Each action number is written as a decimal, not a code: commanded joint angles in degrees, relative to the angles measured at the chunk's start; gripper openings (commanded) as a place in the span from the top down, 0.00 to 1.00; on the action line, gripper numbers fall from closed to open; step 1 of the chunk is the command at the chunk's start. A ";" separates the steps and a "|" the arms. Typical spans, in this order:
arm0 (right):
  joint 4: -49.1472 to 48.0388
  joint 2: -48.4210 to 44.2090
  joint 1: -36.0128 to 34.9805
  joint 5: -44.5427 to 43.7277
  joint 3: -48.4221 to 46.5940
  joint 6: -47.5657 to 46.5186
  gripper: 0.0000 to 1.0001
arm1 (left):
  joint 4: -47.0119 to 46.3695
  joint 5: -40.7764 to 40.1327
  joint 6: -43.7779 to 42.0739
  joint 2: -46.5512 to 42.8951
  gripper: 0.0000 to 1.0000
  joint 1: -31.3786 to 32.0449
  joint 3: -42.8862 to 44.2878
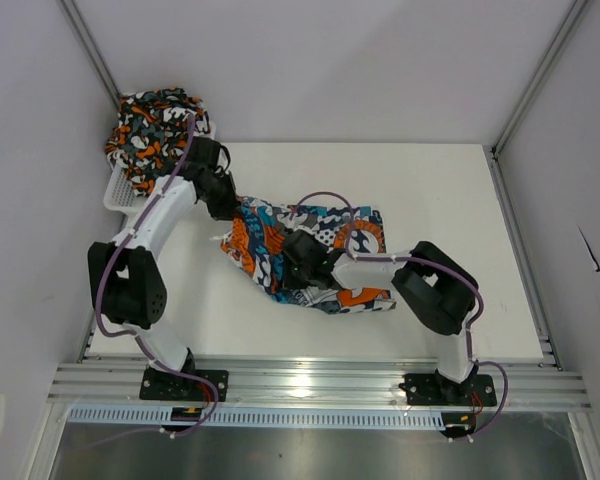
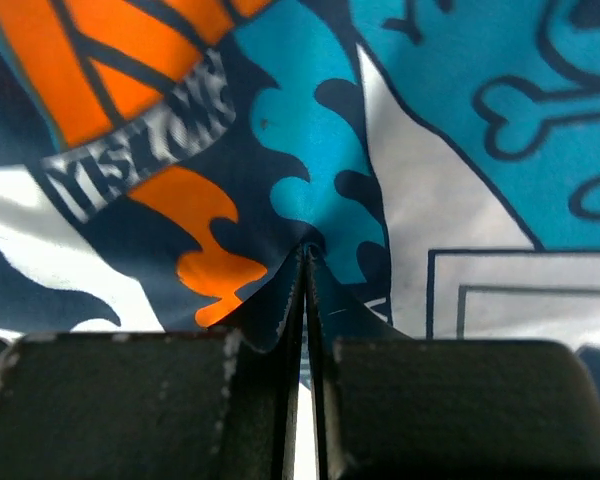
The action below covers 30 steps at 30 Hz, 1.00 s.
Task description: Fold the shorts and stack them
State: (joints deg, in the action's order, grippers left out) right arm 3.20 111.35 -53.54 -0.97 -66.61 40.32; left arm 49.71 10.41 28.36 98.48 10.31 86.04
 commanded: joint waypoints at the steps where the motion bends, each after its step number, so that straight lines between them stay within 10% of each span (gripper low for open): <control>1: 2.86 2.82 -3.06 -1.67 -4.31 0.29 0.97 | 5.48 -0.57 -0.67 -5.22 1.00 -0.46 3.35; 18: 2.86 -7.99 6.68 6.59 -7.13 0.38 0.93 | 12.51 -7.42 -3.05 -6.02 1.00 -0.46 9.93; 30: 0.06 2.37 13.37 10.03 -16.79 0.38 0.95 | 12.95 -9.01 -3.92 -5.58 1.00 -0.37 11.34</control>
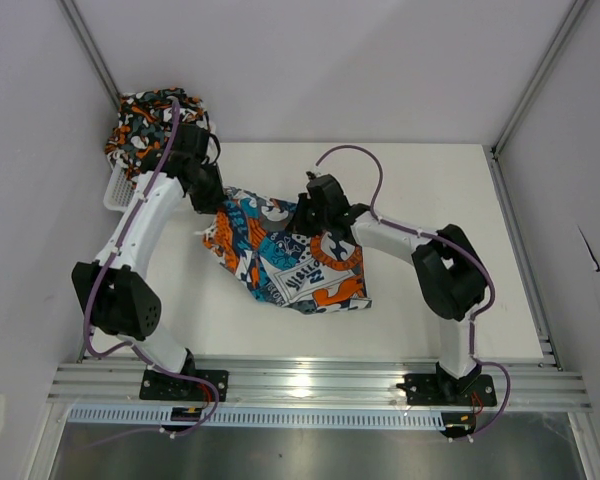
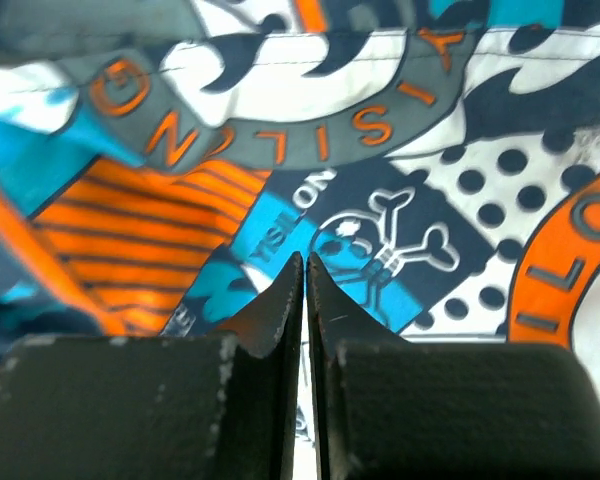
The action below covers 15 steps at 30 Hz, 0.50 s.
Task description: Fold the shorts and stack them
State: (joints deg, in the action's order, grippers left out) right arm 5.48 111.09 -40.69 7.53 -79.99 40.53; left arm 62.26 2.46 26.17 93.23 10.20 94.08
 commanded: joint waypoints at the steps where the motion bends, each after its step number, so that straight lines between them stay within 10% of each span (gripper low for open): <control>1: -2.92 3.34 0.96 1.61 -3.94 0.42 0.95 | 0.49 -1.05 -1.83 0.02 1.00 -0.26 3.56; 15: -22.61 13.27 2.98 5.21 -6.50 7.01 0.96 | 0.14 -0.53 -1.92 3.27 1.00 -0.27 3.83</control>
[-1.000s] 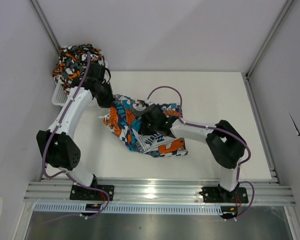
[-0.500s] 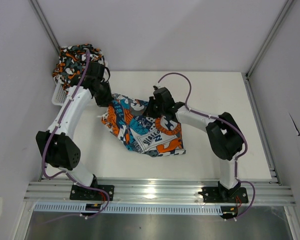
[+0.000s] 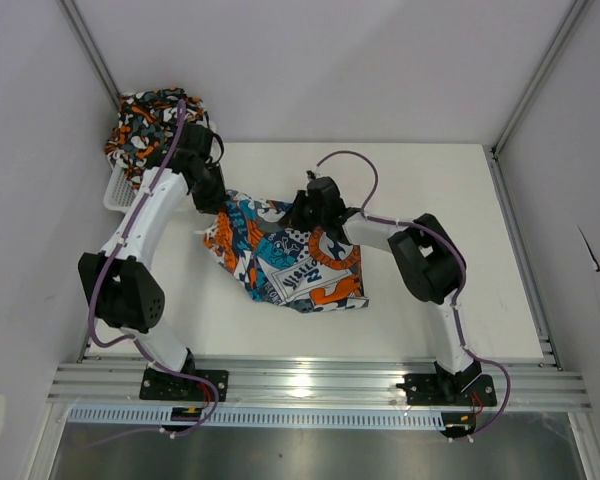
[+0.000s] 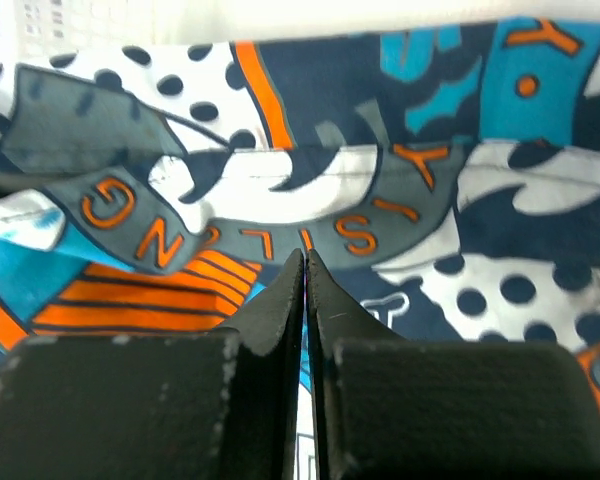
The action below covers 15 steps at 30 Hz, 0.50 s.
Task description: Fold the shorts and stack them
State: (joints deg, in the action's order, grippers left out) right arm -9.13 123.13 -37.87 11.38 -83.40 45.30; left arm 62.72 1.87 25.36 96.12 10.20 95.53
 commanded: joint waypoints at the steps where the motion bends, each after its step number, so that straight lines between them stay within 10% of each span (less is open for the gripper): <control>1: -8.01 2.02 0.16 1.28 -4.13 2.34 0.96 | -0.32 -0.02 -1.19 0.65 1.00 -0.26 2.30; 15: 5.24 13.27 -1.06 -7.14 -21.08 2.60 0.97 | -1.99 1.91 0.30 -0.49 1.00 1.23 2.38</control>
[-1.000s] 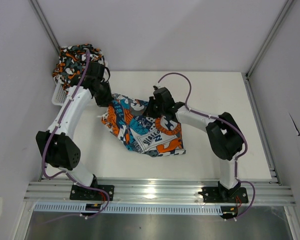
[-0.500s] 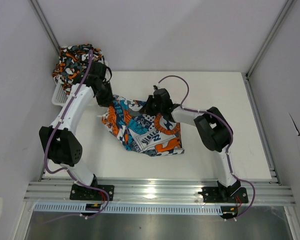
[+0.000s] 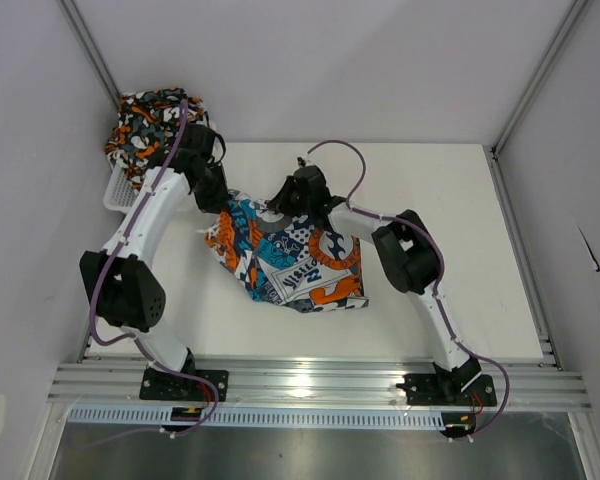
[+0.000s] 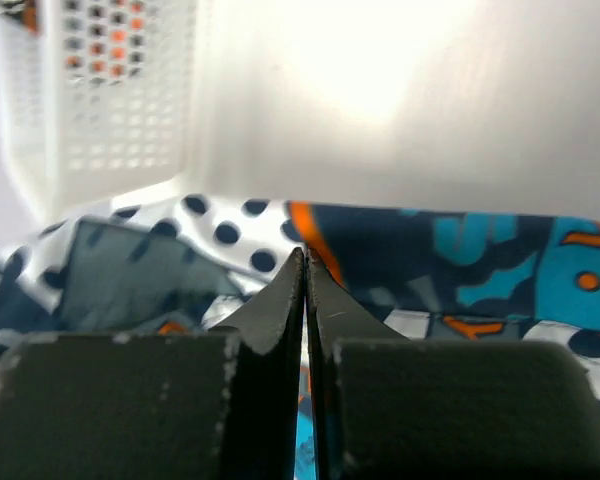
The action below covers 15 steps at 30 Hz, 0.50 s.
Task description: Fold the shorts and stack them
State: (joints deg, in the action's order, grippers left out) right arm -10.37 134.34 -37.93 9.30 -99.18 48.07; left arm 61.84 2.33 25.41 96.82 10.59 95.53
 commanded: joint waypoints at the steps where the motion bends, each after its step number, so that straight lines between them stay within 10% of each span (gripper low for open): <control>1: 8.33 2.41 -1.26 -6.04 -6.37 -0.26 0.97 | -1.11 1.54 0.34 -1.10 1.00 1.01 2.47; 6: 18.10 4.08 -3.11 -9.82 -10.95 -0.53 0.97 | -1.20 1.80 1.48 -0.05 1.00 2.33 3.61; 15: 2.73 -4.78 0.83 -4.82 0.64 1.06 0.96 | -0.15 0.75 1.84 2.68 1.00 3.47 5.81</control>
State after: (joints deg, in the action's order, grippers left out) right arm -1.96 135.63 -39.81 3.18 -99.55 48.53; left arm 61.91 3.18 26.22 99.39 13.82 99.02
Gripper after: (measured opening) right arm 0.032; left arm 0.036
